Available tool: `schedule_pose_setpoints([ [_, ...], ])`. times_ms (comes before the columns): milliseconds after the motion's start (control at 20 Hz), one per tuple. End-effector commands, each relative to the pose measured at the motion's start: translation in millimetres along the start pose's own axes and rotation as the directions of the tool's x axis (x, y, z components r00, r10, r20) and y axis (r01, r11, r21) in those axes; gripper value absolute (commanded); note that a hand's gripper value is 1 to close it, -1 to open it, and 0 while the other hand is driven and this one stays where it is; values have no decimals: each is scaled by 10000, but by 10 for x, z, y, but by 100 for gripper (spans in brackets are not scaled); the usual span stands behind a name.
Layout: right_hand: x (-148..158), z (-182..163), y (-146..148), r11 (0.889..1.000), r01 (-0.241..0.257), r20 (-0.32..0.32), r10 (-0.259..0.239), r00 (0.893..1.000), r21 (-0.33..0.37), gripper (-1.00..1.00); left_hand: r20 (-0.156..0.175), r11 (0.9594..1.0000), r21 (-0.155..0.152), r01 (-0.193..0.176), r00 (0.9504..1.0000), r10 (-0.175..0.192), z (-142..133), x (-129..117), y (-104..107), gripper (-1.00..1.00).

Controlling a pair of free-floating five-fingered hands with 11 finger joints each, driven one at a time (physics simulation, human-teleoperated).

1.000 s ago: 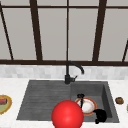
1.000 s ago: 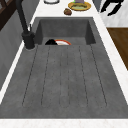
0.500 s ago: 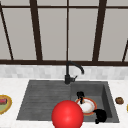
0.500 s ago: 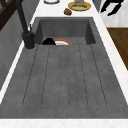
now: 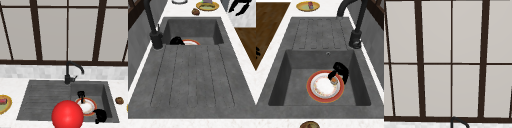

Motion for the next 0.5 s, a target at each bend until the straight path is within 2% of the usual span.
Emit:
schedule_pose_setpoints([
  [0, 0, 0, 0, 10000, 0, 0, 0, 10000, 0, 0, -53, 10000, -84, -4, 10000, 4, -8, 8, 13, 100],
  [50, 0, 0, 0, 10000, 0, 0, 0, 10000, 0, 0, -52, 10000, 4, 13, 10000, -13, -1, 2, 5, 100],
  [100, 0, 0, 0, 10000, 0, 0, 0, 10000, 0, 0, -179, 9998, 77, 171, 9997, -170, 12, -33, -20, -100],
  [150, 0, 0, 0, 10000, 0, 0, 0, 10000, 0, 0, -463, 9992, 373, -140, 9988, 158, 43, -54, -3, -100],
  [200, 0, 0, 0, 10000, 0, 0, 0, 10000, 0, 0, -333, 9994, 155, -320, 9989, 325, 19, -46, 33, -100],
  [250, 0, 0, 0, 10000, 0, 0, 0, 10000, 0, 0, -356, 9986, 237, -483, 9982, 491, 59, -103, 18, -100],
  [350, 0, 0, 0, 10000, 0, 0, 0, 10000, 0, 0, -198, 9994, -31, -359, 9992, 358, -12, -39, 31, -100],
  [450, 0, 0, 0, 10000, 0, 0, 0, 10000, 0, 0, -109, 9993, -307, 212, 9997, -215, -124, 64, 21, -100],
])
